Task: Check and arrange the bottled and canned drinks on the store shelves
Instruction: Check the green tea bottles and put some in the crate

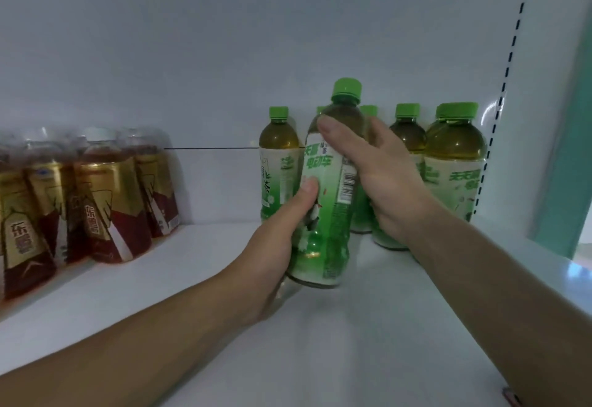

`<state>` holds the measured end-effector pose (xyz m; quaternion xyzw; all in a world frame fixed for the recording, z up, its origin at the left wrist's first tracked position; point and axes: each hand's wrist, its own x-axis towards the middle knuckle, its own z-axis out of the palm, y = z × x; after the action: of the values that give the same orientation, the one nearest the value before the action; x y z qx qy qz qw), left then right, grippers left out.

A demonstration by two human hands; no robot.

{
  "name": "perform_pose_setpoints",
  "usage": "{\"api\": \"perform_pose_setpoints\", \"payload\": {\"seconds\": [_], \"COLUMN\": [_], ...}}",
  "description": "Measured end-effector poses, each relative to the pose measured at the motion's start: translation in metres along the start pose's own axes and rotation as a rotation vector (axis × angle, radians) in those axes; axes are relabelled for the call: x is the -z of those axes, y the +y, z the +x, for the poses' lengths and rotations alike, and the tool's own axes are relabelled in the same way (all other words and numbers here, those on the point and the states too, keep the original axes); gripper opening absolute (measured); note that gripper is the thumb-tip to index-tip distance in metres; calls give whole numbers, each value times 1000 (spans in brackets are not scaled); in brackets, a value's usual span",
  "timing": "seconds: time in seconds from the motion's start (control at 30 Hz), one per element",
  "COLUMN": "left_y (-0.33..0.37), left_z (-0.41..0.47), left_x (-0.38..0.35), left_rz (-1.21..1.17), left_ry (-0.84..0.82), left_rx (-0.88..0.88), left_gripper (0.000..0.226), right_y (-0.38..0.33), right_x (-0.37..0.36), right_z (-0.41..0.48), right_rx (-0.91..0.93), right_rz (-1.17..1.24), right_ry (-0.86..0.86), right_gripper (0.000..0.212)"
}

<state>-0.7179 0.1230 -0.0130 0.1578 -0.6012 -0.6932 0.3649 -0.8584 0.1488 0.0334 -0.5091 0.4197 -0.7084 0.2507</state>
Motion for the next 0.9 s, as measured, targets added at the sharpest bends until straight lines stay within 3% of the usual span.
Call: {"api": "perform_pose_setpoints", "payload": {"seconds": [0.07,0.13,0.23,0.33,0.4,0.5,0.6,0.7,0.83,0.9], "left_y": [-1,1,3,1,3,2,2,3,-5,-7], "left_z": [1,0,-6,-3,1,-2,-13,-9,0,-1], "left_x": [1,2,4,6,2,2,7,10,7,9], "left_rz": [3,-58,-158,-95,2,0,-107,-106,7,40], "left_ry": [37,53,-19,-6,16,38,-50,-89,20,38], "left_rx": [10,62,185,167,97,65,175,246,81,57], "left_gripper": [59,65,62,69,74,63,62,64,64,60], "right_y": [3,2,-2,-1,1,2,3,4,3,4], "right_x": [-4,-4,-2,-2,-5,-6,-2,-1,-6,-6], "right_z": [2,3,-1,-2,0,1,1,2,0,1], "right_rx": [-29,-94,-135,-94,-47,-51,-155,-190,-57,-59], "right_rz": [27,168,291,251,205,229,348,379,279,274], "right_ry": [29,-70,-215,-142,-69,-28,-158,-148,-7,7], "right_gripper": [57,65,48,43,52,59,52,49,20,22]}}
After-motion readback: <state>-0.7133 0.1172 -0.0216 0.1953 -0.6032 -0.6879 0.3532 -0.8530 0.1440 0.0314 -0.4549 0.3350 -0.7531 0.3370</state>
